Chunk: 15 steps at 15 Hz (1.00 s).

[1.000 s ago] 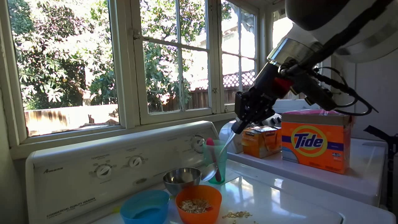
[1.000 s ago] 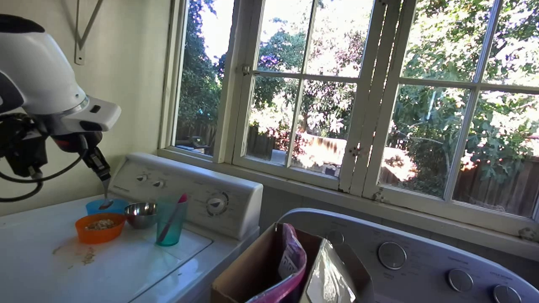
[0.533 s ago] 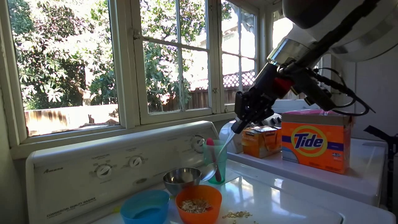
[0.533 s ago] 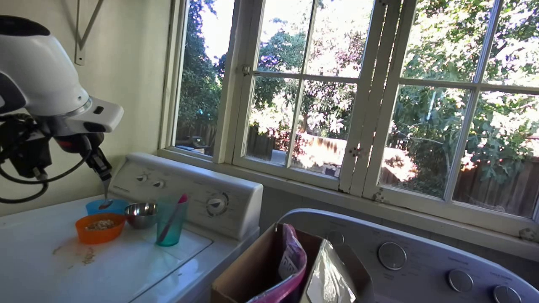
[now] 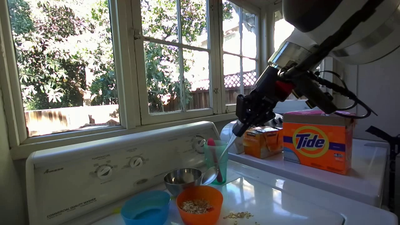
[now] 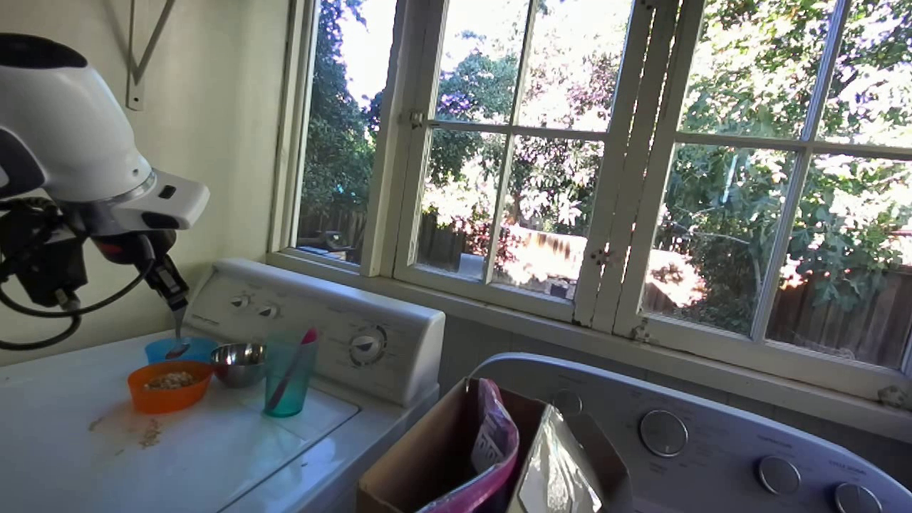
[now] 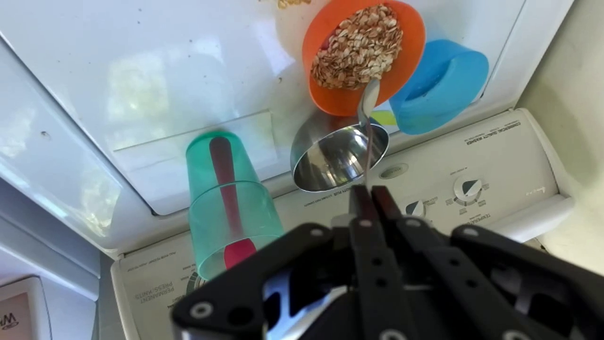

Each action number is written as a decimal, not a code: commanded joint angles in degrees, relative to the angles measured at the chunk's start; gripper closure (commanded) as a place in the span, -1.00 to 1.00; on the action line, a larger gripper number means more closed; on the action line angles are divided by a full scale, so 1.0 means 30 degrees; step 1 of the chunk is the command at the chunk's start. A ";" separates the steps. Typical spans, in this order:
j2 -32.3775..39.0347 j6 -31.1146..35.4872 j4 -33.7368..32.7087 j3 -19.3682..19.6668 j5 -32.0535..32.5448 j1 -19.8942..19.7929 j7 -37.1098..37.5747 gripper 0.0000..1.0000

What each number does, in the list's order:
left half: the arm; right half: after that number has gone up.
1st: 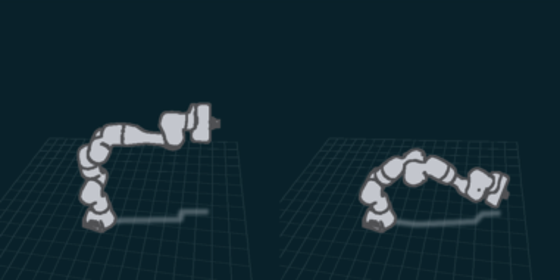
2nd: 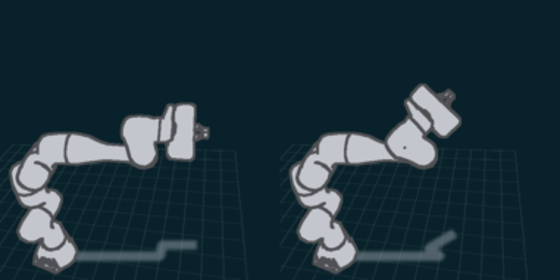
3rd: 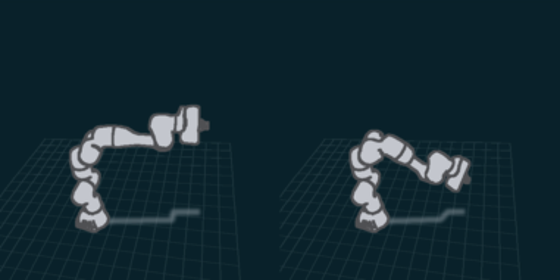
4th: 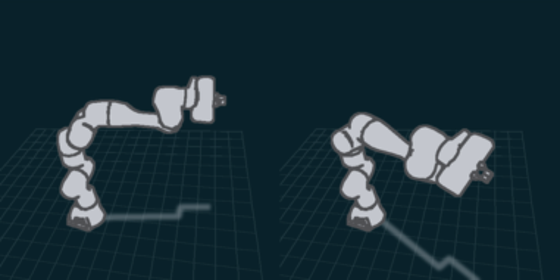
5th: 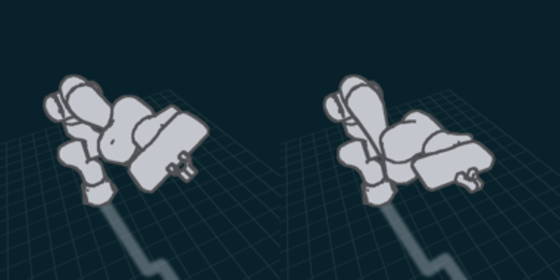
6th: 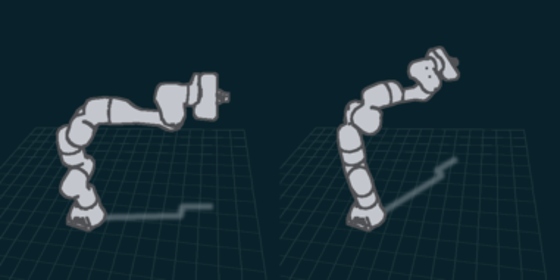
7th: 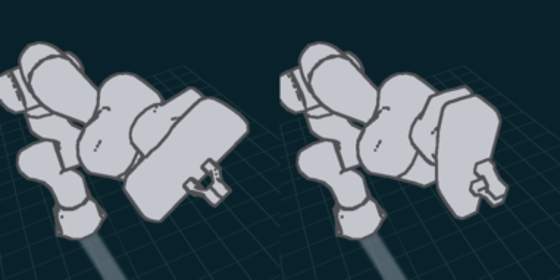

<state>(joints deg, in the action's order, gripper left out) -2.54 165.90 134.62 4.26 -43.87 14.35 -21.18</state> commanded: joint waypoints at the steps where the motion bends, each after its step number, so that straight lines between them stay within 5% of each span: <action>1: 0.0733 -0.0175 -0.0467 0.0046 -0.1534 0.0137 -0.1411 0.98; 5: 0.1619 0.1359 -0.0715 -0.0154 -0.3027 0.0115 -0.2982 0.98; 15: 0.3511 0.1199 -0.1809 -0.0705 -0.6883 -0.0133 -0.7731 0.98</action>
<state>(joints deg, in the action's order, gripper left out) 5.78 169.04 130.94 3.05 -60.45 14.31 -39.64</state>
